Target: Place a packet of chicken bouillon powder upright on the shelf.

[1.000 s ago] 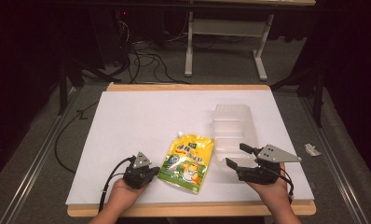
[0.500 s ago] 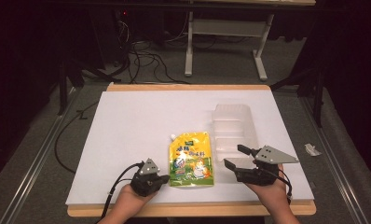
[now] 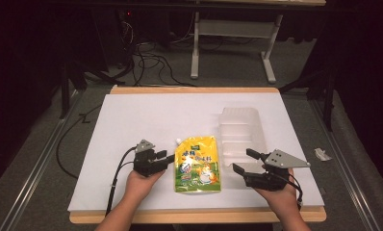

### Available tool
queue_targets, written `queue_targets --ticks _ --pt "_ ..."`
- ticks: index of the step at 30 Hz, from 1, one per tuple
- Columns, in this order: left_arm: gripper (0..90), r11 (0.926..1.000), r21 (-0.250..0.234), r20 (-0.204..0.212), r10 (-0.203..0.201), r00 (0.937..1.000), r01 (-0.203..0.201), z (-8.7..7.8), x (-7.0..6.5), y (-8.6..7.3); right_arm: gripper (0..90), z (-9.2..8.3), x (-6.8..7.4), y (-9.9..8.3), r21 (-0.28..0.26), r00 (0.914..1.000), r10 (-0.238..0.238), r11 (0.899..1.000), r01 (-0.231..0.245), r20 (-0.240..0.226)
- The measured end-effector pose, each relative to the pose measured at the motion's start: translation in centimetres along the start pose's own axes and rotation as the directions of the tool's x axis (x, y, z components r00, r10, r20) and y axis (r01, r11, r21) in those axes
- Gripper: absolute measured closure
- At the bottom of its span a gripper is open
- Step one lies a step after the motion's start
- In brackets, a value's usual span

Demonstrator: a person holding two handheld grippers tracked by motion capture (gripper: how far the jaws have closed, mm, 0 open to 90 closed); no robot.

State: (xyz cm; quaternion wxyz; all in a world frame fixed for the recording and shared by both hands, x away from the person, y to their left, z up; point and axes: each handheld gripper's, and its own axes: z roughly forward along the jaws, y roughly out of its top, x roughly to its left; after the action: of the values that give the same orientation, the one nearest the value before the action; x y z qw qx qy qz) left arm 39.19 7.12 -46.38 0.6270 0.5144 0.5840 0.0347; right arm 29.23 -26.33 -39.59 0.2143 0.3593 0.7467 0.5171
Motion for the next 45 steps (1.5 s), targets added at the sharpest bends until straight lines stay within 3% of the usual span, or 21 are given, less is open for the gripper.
queue_targets --ticks 5,7,9,15,17,18,20,23,27,32,36,39,40,42,43,44,45 --pt "43.2 0.9991 0.025 -0.013 -0.034 0.9993 0.035 1.7 0.2 0.6 27.8 -0.1 -0.1 0.0 -0.005 1.0000 0.005 1.000 -0.005 -0.001" --pt "40.8 0.9922 0.039 -0.024 -0.118 0.9928 0.119 2.8 0.8 1.1 27.8 -0.1 -0.1 -0.1 -0.004 1.0000 0.007 1.000 -0.007 -0.003" --pt "39.9 0.9847 0.041 -0.033 -0.168 0.9852 0.170 3.3 1.3 1.3 27.8 0.0 -0.1 -0.1 -0.002 1.0000 0.005 1.000 -0.005 -0.004" --pt "43.1 0.9700 0.085 -0.036 -0.225 0.9736 0.228 4.1 2.0 1.0 27.9 0.1 0.0 -0.1 0.004 1.0000 0.002 1.000 -0.002 -0.006" --pt "44.5 0.9684 0.090 -0.037 -0.230 0.9724 0.233 4.3 2.0 1.0 27.9 0.1 0.0 -0.1 0.003 1.0000 -0.002 1.000 0.002 -0.009" --pt "44.9 0.9629 0.085 -0.026 -0.255 0.9667 0.256 4.3 2.2 1.3 28.0 0.1 0.1 -0.1 0.004 1.0000 0.001 1.000 -0.001 -0.009" --pt "48.1 0.9625 0.086 -0.023 -0.256 0.9663 0.257 4.4 2.3 1.3 28.0 0.2 0.1 -0.1 0.006 1.0000 0.001 1.000 -0.001 -0.009" --pt "49.2 0.9658 0.142 -0.016 -0.217 0.9760 0.217 4.9 1.8 0.9 28.0 0.3 0.2 -0.1 0.009 0.9999 -0.010 1.000 0.010 -0.010" --pt "53.1 0.9576 0.154 -0.017 -0.244 0.9696 0.244 5.4 1.6 0.7 28.1 0.3 0.2 -0.2 0.014 0.9999 -0.010 1.000 0.010 -0.010" --pt "61.1 0.9521 0.174 -0.024 -0.251 0.9676 0.252 5.3 1.7 0.8 28.2 0.4 0.2 -0.2 0.018 0.9999 -0.006 1.000 0.006 -0.010" --pt "67.3 0.9588 0.184 -0.020 -0.216 0.9761 0.216 5.1 1.4 0.4 28.3 0.4 0.2 -0.2 0.018 0.9999 -0.011 1.000 0.011 -0.011" --pt "78.1 0.9586 0.192 -0.002 -0.214 0.9769 0.210 5.0 1.0 0.1 28.4 0.4 0.2 -0.3 0.021 0.9999 -0.006 1.000 0.006 -0.010" --pt "78.1 0.9617 0.192 0.010 -0.201 0.9796 0.195 4.8 0.7 0.0 28.4 0.4 0.2 -0.3 0.021 0.9999 -0.006 1.000 0.006 -0.010" --pt "88.2 0.9716 0.182 0.040 -0.161 0.9862 0.151 4.5 0.3 -0.3 28.7 0.5 0.2 -0.3 0.022 0.9999 -0.004 1.000 0.005 -0.011" --pt "89.4 0.9733 0.162 0.033 -0.170 0.9850 0.162 4.5 0.0 -0.3 28.7 0.5 0.2 -0.3 0.022 0.9999 -0.006 1.000 0.006 -0.011" --pt "90.0 0.9785 0.176 0.069 -0.121 0.9902 0.108 4.1 0.1 -0.3 28.8 0.5 0.2 -0.3 0.023 0.9999 -0.005 1.000 0.005 -0.010" --pt "90.0 0.9803 0.172 0.074 -0.111 0.9910 0.097 3.9 0.0 -0.4 28.9 0.6 0.3 -0.3 0.023 0.9999 -0.004 1.000 0.004 -0.011"
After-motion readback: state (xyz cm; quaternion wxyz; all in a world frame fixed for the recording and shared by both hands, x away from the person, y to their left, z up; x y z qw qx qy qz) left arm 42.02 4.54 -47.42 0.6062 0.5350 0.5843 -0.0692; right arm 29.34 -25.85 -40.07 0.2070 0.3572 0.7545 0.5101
